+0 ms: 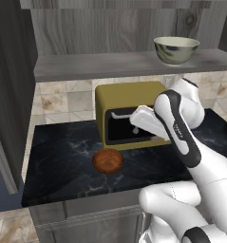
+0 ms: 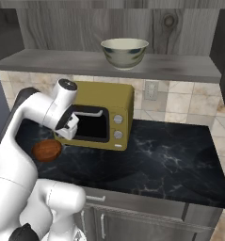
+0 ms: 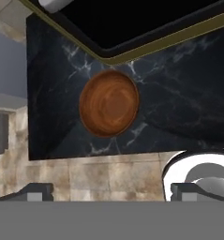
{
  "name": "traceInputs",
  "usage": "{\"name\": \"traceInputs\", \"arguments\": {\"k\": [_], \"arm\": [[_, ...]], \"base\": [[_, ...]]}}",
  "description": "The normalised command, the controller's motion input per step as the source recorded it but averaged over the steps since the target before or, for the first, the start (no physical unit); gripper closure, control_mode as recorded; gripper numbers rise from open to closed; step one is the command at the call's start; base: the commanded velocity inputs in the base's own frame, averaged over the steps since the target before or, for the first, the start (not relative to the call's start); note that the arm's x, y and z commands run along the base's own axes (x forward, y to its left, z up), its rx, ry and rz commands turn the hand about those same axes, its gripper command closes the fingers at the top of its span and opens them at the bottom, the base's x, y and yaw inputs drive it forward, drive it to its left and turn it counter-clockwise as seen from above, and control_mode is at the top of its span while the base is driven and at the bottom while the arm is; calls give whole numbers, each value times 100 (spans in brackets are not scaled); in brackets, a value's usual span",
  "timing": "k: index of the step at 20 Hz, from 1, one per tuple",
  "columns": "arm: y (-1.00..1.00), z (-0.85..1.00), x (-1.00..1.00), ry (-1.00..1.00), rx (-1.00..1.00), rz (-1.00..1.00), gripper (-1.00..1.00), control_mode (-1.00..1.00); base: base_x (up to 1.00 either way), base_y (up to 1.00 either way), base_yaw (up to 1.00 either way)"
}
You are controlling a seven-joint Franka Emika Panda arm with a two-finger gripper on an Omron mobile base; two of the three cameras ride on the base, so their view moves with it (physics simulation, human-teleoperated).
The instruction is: Pick up the bowls on the counter and stack them on top of one another in the open cabinet. Place the smaller bowl on top of the larger bowl.
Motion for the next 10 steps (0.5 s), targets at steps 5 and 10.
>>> {"name": "traceInputs", "arguments": {"k": [5,10], "arm": [[15,-28,8,-4,-5,9,-100,-100],[11,-29,4,-3,-3,9,-100,-100]], "base": [[0,0,0],[0,0,0]]}}
